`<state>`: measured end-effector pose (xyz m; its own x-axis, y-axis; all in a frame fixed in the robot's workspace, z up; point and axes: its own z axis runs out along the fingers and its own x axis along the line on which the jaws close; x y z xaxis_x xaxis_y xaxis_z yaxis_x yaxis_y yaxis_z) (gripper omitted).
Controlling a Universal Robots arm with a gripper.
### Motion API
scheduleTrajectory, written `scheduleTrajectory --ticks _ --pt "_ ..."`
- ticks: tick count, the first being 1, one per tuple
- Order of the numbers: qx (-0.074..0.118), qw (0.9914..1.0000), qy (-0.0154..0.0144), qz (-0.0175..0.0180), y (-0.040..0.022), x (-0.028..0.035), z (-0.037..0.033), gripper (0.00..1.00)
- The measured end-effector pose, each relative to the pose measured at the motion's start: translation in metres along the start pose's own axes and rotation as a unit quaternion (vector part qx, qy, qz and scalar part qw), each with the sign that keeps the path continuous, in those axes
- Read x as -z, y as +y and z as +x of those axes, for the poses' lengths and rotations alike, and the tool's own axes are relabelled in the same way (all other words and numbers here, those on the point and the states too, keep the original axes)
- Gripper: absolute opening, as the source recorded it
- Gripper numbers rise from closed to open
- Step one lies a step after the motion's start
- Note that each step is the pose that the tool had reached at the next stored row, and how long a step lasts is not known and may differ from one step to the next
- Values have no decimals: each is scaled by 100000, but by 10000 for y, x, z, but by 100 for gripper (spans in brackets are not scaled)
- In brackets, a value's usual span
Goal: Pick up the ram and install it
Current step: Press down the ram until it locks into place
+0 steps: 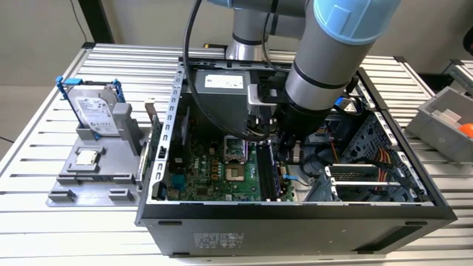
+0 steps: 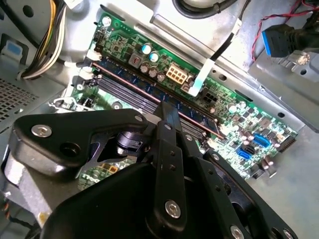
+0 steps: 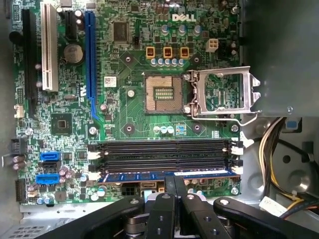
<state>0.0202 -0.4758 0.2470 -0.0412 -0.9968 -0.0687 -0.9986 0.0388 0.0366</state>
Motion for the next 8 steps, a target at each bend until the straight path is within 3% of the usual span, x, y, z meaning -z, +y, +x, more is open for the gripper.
scheduleTrajectory --ticks 8 --pt "30 100000 -10 0 -3 -36 2 0"
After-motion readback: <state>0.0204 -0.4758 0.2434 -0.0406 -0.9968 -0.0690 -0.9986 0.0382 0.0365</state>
